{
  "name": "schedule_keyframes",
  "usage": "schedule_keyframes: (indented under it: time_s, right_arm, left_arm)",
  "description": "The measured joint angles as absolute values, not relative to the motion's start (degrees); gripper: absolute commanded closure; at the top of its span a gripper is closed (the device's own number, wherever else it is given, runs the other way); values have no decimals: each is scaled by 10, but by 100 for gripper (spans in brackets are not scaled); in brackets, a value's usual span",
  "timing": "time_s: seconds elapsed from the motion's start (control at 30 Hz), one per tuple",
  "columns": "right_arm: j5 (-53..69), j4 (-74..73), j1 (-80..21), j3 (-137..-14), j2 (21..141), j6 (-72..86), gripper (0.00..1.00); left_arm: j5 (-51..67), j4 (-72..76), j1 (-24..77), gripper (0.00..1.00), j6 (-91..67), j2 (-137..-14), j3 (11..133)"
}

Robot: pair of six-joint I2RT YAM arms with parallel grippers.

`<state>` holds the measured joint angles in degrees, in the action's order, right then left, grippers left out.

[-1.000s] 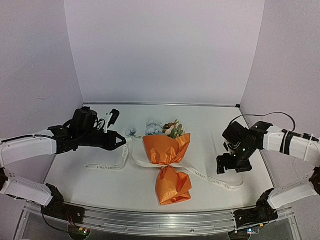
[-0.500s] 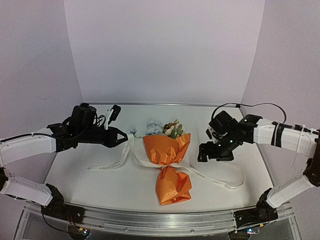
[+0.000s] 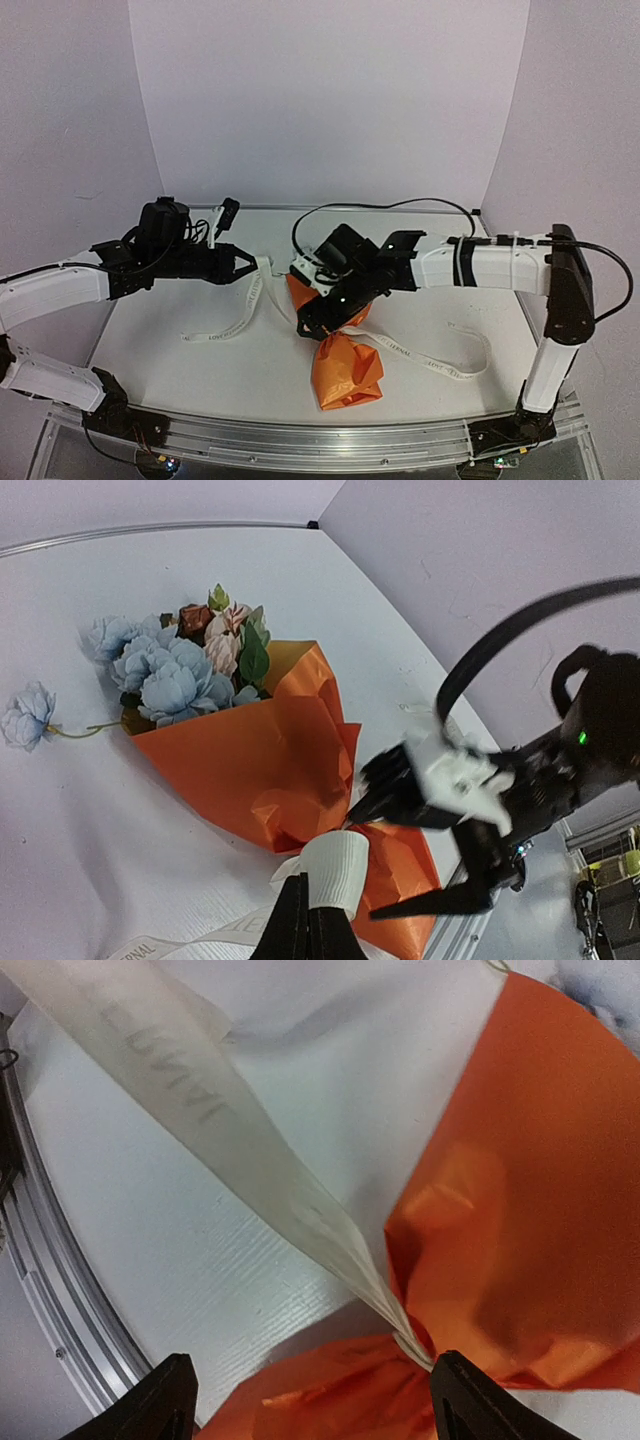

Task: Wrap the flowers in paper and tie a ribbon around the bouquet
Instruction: Cross the half-tied ribbon over the folded bouquet.

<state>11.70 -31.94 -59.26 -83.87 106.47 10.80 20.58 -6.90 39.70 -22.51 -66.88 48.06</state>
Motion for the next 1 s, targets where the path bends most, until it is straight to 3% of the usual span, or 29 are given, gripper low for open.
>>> schedule_keyframes:
  time_s: [0.33, 1.0]
  right_arm:
    - [58, -293, -627, -922, 1161, 60, 31]
    - [-41, -252, -629, -958, 1163, 51, 46]
  left_arm:
    - [197, -60, 397, 100, -230, -663, 488]
    - [195, -60, 397, 100, -242, -663, 488]
